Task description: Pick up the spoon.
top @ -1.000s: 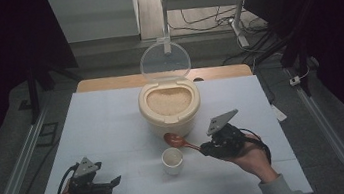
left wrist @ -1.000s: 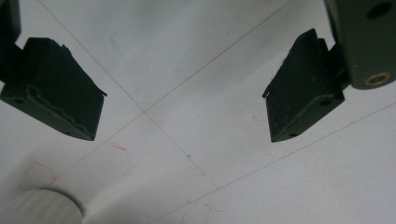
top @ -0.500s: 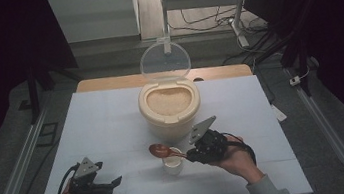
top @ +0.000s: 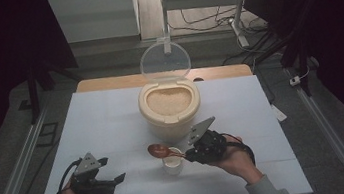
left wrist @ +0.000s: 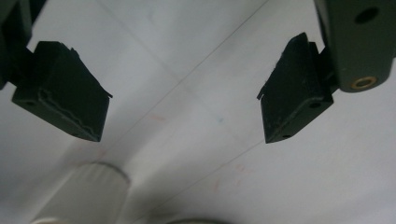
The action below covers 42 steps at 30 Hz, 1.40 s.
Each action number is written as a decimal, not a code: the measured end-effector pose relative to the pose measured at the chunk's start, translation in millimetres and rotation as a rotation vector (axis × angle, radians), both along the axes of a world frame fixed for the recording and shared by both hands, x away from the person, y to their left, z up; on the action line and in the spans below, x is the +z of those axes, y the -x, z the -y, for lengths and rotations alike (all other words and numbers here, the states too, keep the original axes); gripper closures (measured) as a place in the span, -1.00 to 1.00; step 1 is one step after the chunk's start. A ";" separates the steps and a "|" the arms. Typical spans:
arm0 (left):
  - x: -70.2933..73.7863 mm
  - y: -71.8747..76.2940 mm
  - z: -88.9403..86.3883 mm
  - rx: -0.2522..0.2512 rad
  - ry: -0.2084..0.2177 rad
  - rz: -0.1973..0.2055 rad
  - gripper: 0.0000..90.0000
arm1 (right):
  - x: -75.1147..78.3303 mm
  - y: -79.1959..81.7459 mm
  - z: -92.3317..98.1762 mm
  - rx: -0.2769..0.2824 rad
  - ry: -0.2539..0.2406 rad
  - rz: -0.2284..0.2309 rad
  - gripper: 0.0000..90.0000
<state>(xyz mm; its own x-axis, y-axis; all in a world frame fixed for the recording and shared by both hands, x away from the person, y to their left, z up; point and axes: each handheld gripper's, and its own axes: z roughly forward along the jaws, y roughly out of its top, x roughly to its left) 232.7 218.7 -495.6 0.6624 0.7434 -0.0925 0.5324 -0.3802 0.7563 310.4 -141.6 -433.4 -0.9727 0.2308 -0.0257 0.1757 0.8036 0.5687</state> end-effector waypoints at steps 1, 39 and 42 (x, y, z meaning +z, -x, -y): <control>3.8 -0.6 2.9 -0.014 -0.002 0.001 -0.66 | -0.1 0.2 -0.3 0.000 -0.001 -0.001 0.77; 64.3 -46.0 108.6 -0.334 -0.147 0.028 -0.63 | 0.8 7.4 -10.8 0.060 0.016 0.026 0.77; 63.2 -48.2 115.3 -0.380 -0.159 0.016 -0.55 | 0.9 8.5 -11.8 0.066 0.017 0.030 0.77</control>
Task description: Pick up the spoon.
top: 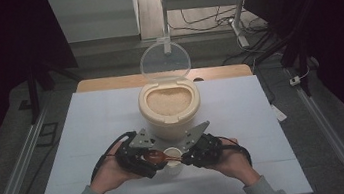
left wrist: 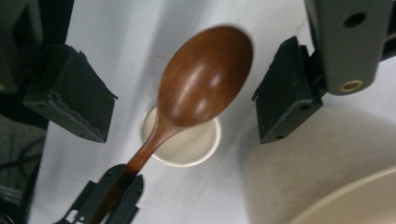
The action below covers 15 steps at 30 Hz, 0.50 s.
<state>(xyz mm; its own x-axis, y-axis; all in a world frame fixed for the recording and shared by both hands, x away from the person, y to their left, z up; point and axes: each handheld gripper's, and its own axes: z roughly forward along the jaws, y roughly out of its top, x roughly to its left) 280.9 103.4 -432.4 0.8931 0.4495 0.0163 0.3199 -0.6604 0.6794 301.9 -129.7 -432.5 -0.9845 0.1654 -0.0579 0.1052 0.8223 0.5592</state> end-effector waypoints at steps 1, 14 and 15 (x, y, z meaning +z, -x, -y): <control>-0.4 -0.4 2.5 -0.016 -0.008 -0.003 -0.55 | 0.0 0.0 0.0 0.000 0.000 0.000 0.77; -7.5 -2.2 32.8 -0.174 -0.116 -0.014 -0.20 | 3.1 6.5 -3.6 0.055 -0.006 0.028 0.77; -7.9 -2.5 34.1 -0.180 -0.115 -0.015 -0.17 | 3.3 7.3 -3.8 0.061 -0.009 0.034 0.77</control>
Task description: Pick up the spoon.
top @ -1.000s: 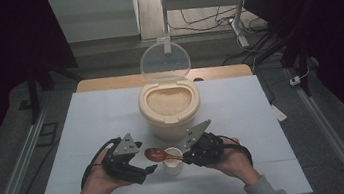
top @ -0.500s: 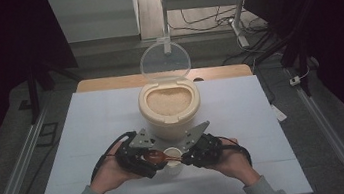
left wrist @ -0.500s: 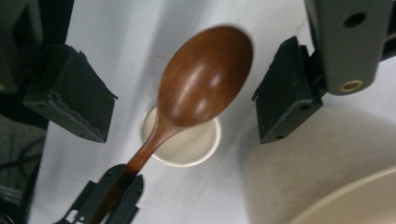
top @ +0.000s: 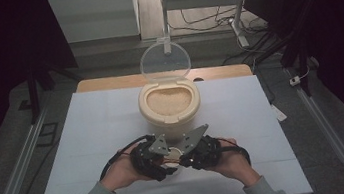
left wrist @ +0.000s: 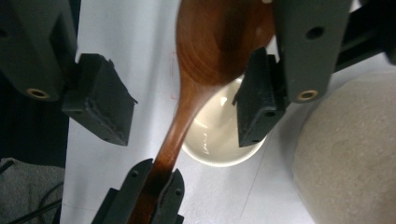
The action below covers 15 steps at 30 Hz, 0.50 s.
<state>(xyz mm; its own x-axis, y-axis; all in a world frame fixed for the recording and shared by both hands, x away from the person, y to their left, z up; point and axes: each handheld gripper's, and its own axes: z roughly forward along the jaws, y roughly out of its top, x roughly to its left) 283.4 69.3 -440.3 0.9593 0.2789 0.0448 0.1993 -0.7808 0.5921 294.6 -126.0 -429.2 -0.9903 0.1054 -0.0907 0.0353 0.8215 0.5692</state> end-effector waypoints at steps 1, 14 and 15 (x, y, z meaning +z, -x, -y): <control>0.0 0.0 0.0 0.000 0.000 0.000 -0.13 | 0.0 0.0 0.0 0.000 0.000 0.000 0.77; -3.1 -2.8 2.1 -0.075 -0.018 -0.038 0.52 | 3.6 8.9 -2.7 0.093 0.003 0.061 0.77; -3.4 -3.0 2.2 -0.087 -0.019 -0.046 0.52 | 3.6 8.9 -2.7 0.093 0.003 0.061 0.77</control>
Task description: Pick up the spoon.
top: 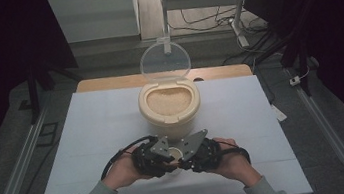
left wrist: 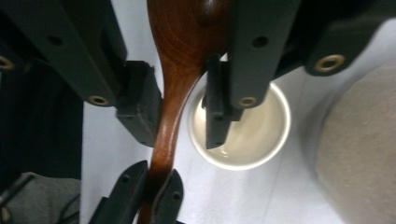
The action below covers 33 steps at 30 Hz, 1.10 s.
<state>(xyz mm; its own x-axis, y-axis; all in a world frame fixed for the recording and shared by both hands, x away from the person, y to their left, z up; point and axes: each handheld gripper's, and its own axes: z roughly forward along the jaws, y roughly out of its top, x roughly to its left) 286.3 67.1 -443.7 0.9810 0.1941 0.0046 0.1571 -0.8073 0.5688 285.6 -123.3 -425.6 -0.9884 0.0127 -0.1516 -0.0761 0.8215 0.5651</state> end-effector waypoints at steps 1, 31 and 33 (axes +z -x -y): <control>-0.4 0.2 0.2 -0.008 -0.002 -0.004 0.58 | 0.0 1.1 -0.2 0.008 -0.002 0.003 0.77; 5.1 -5.1 -16.1 0.122 0.062 0.046 0.75 | 22.6 -11.8 39.6 -0.365 -0.420 0.031 0.02; 6.3 -5.1 -17.6 0.136 0.072 0.055 0.76 | 23.3 -10.5 44.7 -0.439 -0.457 0.027 -0.05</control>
<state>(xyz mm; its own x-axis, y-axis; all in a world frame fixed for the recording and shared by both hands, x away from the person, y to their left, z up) 291.4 84.7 -437.4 0.9444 0.3265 0.0384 0.2292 -0.7376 0.6352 296.1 -168.0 -402.4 -0.8722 0.4855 -0.0594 0.1942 0.4552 0.8690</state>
